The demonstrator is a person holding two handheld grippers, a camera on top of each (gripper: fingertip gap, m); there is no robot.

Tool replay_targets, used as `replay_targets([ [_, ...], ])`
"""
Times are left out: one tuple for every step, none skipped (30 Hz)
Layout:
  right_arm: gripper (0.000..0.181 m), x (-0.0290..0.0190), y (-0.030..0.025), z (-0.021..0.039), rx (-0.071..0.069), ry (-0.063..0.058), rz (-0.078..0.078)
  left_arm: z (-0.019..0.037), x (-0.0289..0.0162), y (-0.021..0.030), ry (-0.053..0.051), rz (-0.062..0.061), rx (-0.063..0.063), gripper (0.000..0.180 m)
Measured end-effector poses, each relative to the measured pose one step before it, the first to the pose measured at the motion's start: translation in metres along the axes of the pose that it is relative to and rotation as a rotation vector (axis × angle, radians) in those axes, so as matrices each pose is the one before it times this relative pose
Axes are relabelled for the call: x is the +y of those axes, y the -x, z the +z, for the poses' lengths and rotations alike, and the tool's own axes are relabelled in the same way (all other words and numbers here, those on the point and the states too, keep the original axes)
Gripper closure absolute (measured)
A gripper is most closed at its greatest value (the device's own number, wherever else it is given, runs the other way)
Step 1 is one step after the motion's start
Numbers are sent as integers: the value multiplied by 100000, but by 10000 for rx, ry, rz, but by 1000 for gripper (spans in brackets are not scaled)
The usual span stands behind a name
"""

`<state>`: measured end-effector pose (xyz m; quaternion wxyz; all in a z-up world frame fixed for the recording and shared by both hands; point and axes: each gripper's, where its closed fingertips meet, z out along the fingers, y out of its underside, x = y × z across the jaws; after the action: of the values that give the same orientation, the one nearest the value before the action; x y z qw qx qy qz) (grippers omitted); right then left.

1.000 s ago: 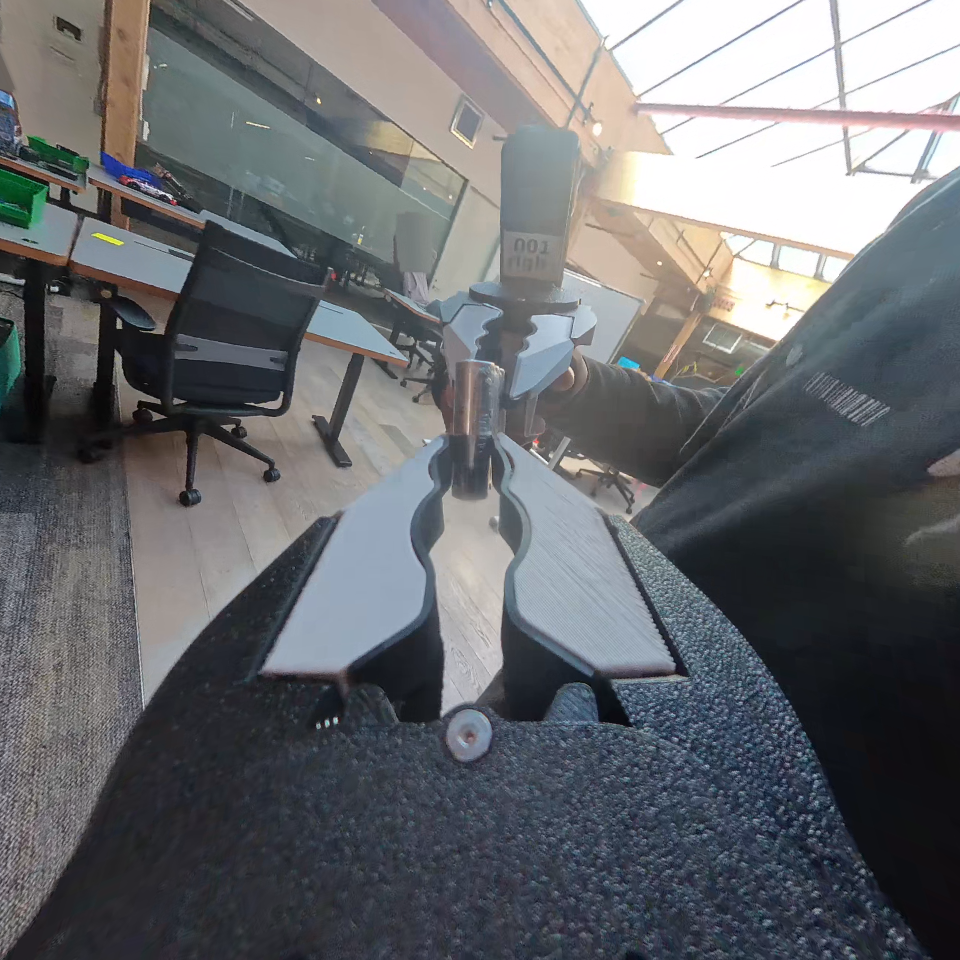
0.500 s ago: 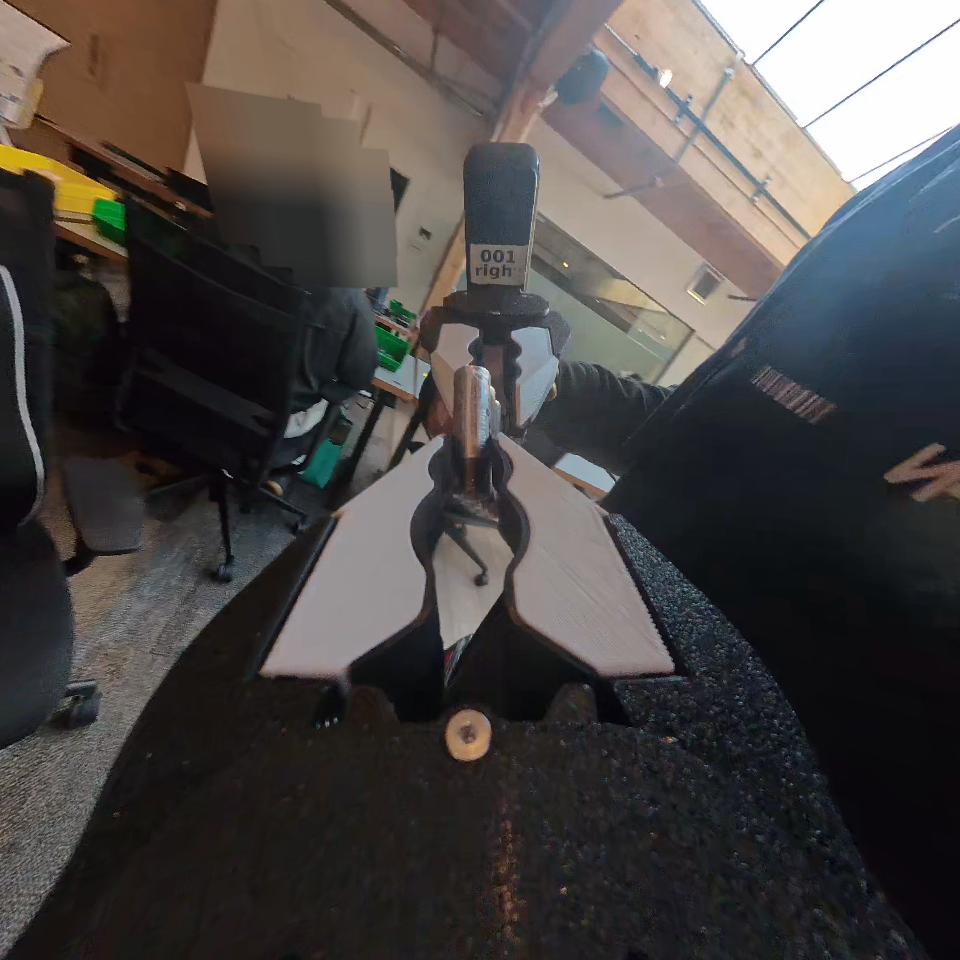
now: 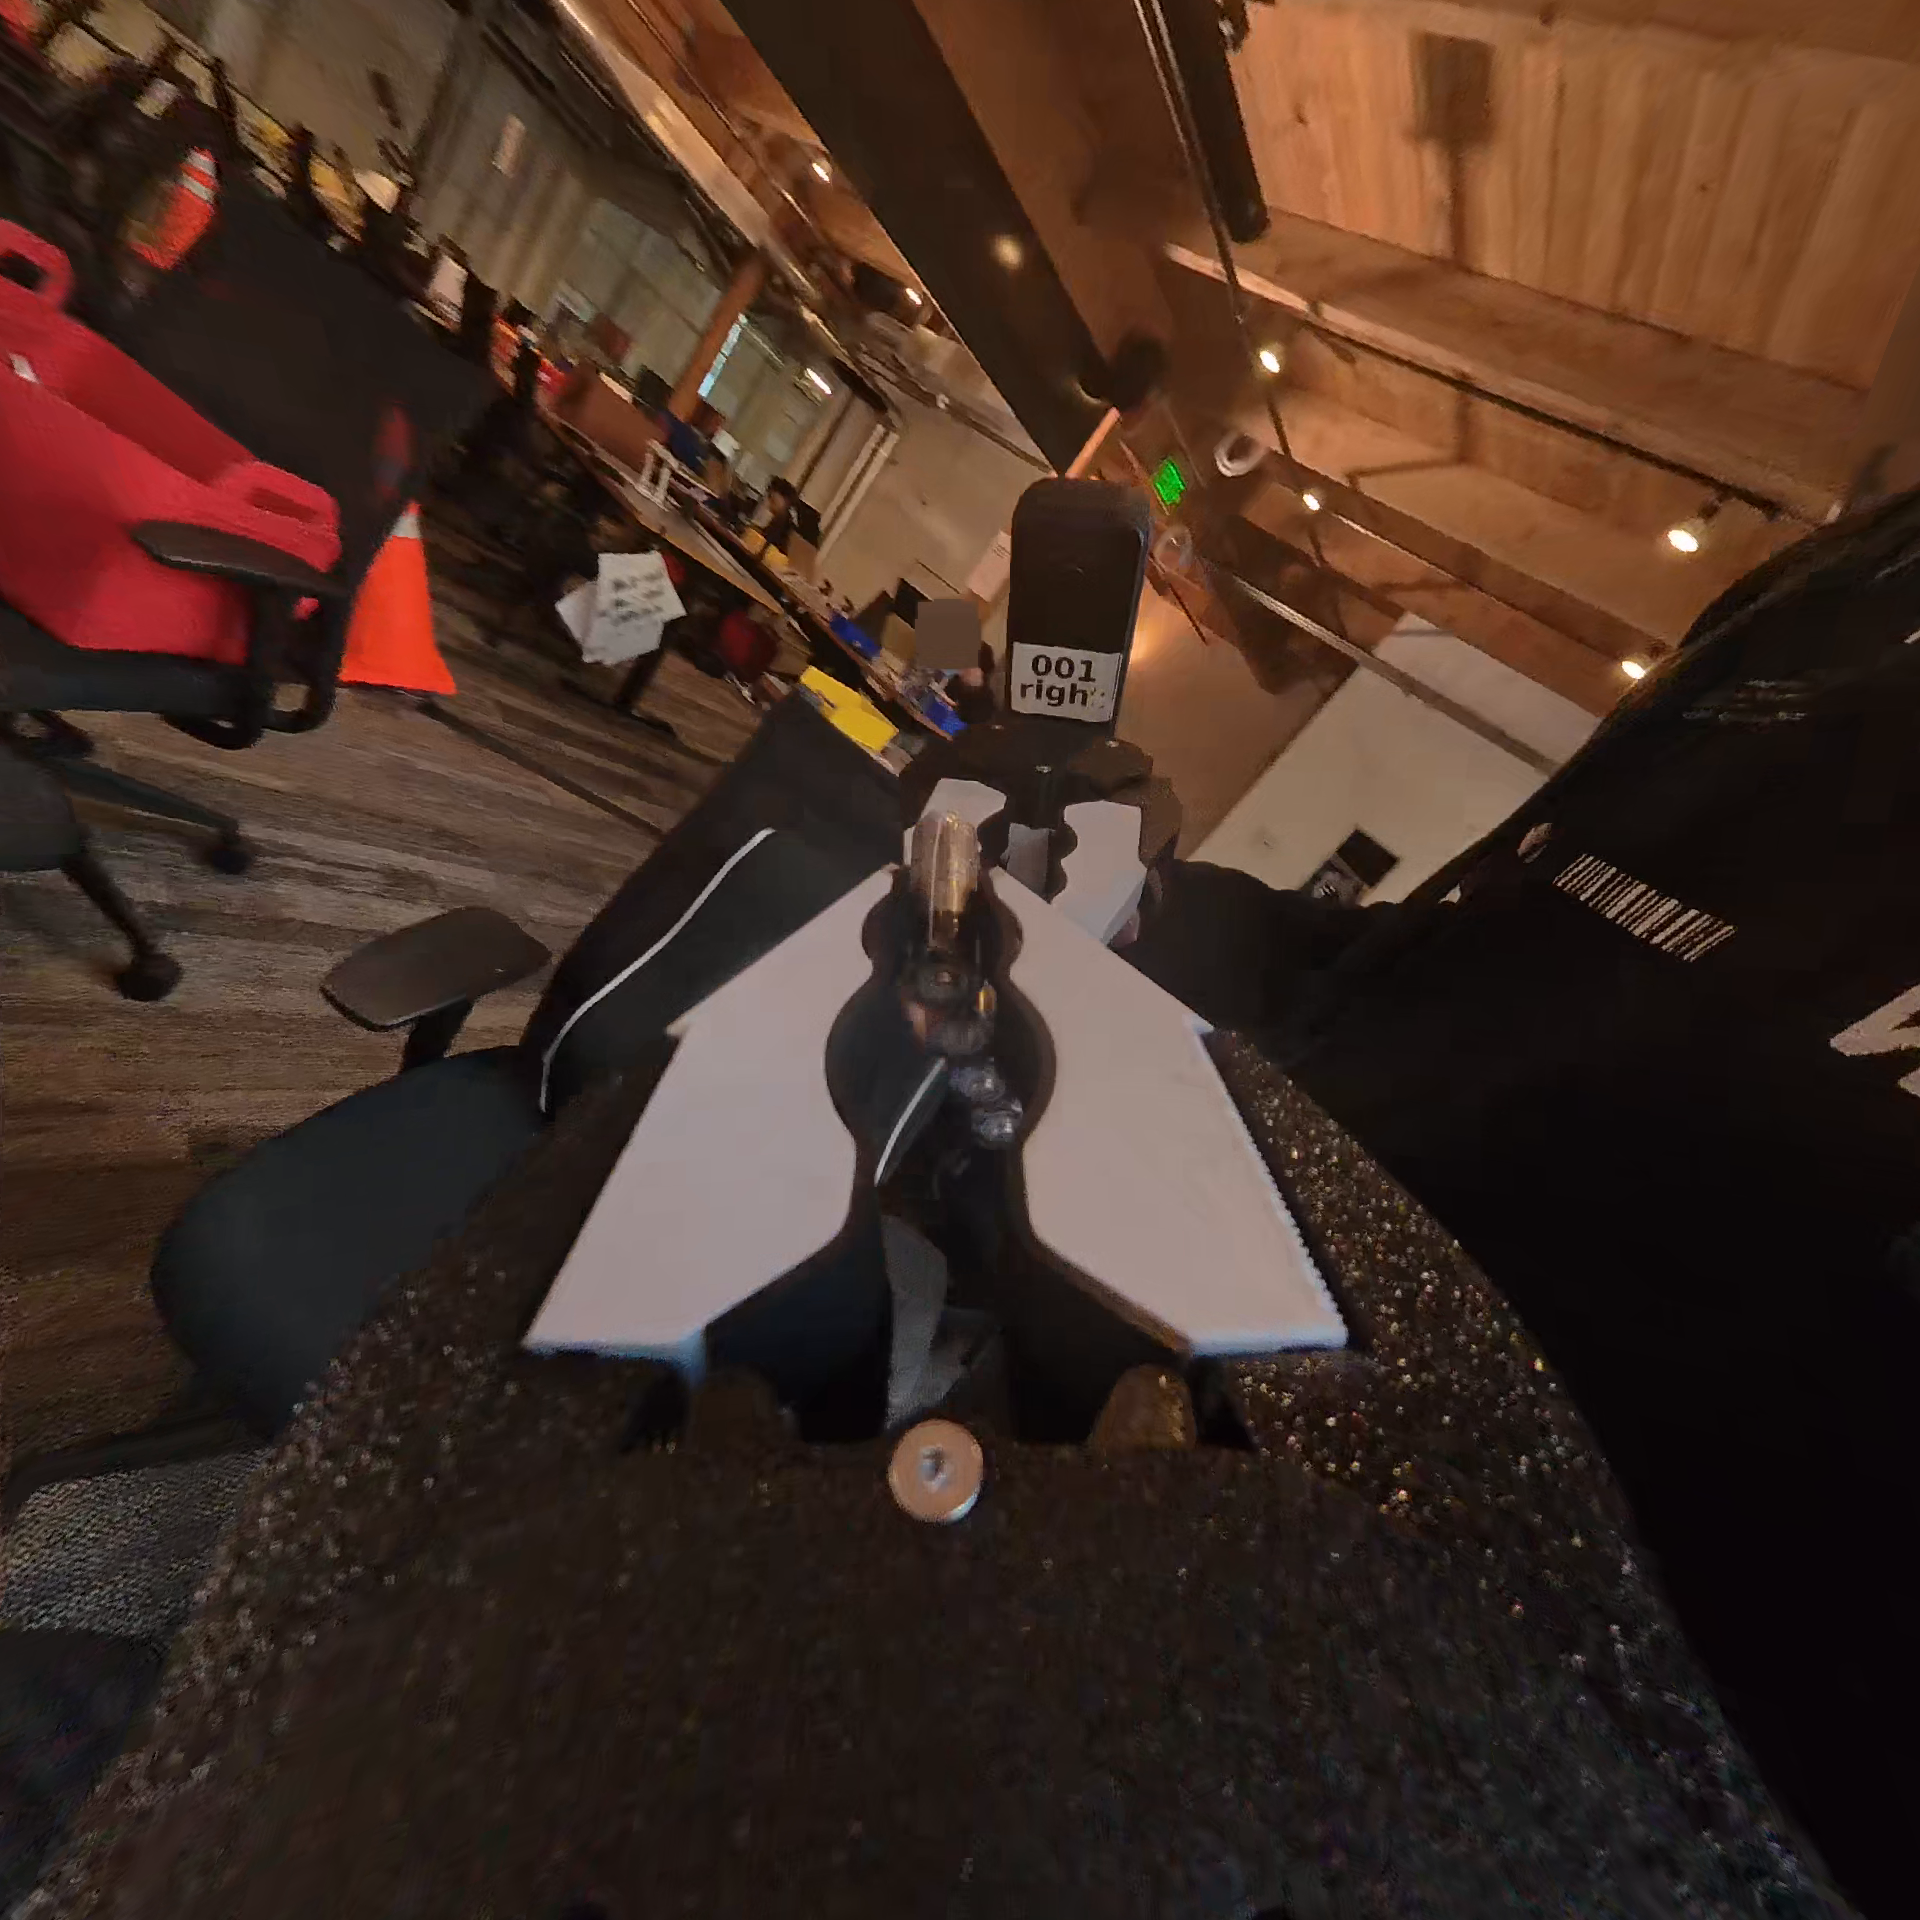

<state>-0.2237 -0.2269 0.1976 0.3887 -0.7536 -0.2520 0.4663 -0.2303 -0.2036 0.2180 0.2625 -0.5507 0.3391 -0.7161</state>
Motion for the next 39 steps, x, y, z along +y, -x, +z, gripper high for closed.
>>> replay_targets([
  [164,-605,-2005,233,-46,105,-119,-43,-633,1794,-306,-107,-271,171],
  [163,-753,-2083,205,61,66,-138,44,-773,1934,-304,-175,-231,171],
  [163,-1053,-2367,314,209,-28,-123,129,-975,1963,-296,-275,-191,171],
  [163,-1135,-1930,171,239,-191,-122,201,-1129,1747,-293,-181,-121,172],
  [164,-1193,-1932,269,167,-265,-95,276,-1146,1481,-247,-24,-87,173],
  [165,-989,-1806,389,153,-150,-27,312,-1187,1460,-272,15,-220,177],
  [167,-791,-1368,327,117,-8,-43,245,-1541,1321,-501,-106,-273,180],
  [167,-886,-1315,368,33,16,-88,281,-1583,800,-549,-265,-51,180],
  [167,-940,-996,324,-85,17,-130,304,-1387,541,-479,-197,-12,180],
  [168,-732,-981,369,-127,103,-87,308,-913,915,-320,28,-361,180],
  [168,-260,-1135,500,-151,261,50,336,-391,1127,-165,175,-465,180],
  [168,156,-1172,644,-264,359,188,350,-33,1113,-144,109,-287,180],
  [168,303,-1502,730,-170,255,137,271,140,1567,-274,-3,-325,180],
  [168,551,-1670,748,-137,231,-52,70,410,2476,-308,6,-663,180],
  [171,1218,-2285,808,40,468,-265,-252,592,3159,-203,-33,-947,180],
  [172,1556,-2291,686,-16,654,-262,-549,257,2901,-279,2,-896,180],
  [172,1185,-1847,522,-303,430,-42,-791,92,2405,-299,161,-830,180],
  [172,756,-1566,252,-476,87,48,-918,226,2021,-247,227,-795,180],
  [172,867,-1536,161,-472,82,36,-1012,473,1912,-239,236,-822,180],
  [171,1354,-1795,183,-422,260,10,-949,952,1911,-88,123,-829,180],
  [170,1646,-1889,212,-355,336,34,-783,1256,1828,-48,17,-797,180],
  [169,1665,-1703,279,-278,322,136,-603,1237,1629,-154,-146,-741,180],
  [168,1466,-1400,243,-215,321,184,-383,1107,1149,-194,-260,-534,180],
  [168,1127,-1070,222,-135,232,-32,-216,939,780,-207,-152,-414,180],
  [168,895,-923,295,-4,188,-231,-32,912,591,-137,2,-376,180],
  [167,816,-794,490,42,240,-302,160,986,421,-2,70,-295,180],
  [165,653,-462,706,-52,234,-331,314,963,235,55,102,-185,180],
  [162,551,-374,858,-5,256,-404,391,813,110,27,112,-108,179],
  [160,521,-231,945,-4,296,-562,412,622,-38,-27,134,-33,175],
  [157,484,-123,1013,-8,304,-689,363,476,-192,-58,194,66,172],
  [155,418,-107,1023,18,295,-731,305,404,-208,-62,245,78,170],
  [152,400,-58,990,-28,299,-730,249,418,-142,-44,304,71,165],
  [146,369,-197,919,21,311,-715,192,443,-109,-19,301,85,159],
  [142,333,-199,857,-45,318,-653,139,439,-6,-28,275,55,151],
  [136,188,-201,781,-106,277,-563,61,398,70,-53,303,2,142],
  [129,128,-163,764,-161,283,-531,-17,380,5,-57,371,19,135],
  [122,185,-148,746,-155,397,-590,-109,316,11,-70,396,-19,127],
  [118,214,-78,726,-151,482,-728,-152,265,-48,-66,367,-23,121],
  [117,201,-146,696,-71,511,-745,-208,265,-197,-59,369,33,118],
])
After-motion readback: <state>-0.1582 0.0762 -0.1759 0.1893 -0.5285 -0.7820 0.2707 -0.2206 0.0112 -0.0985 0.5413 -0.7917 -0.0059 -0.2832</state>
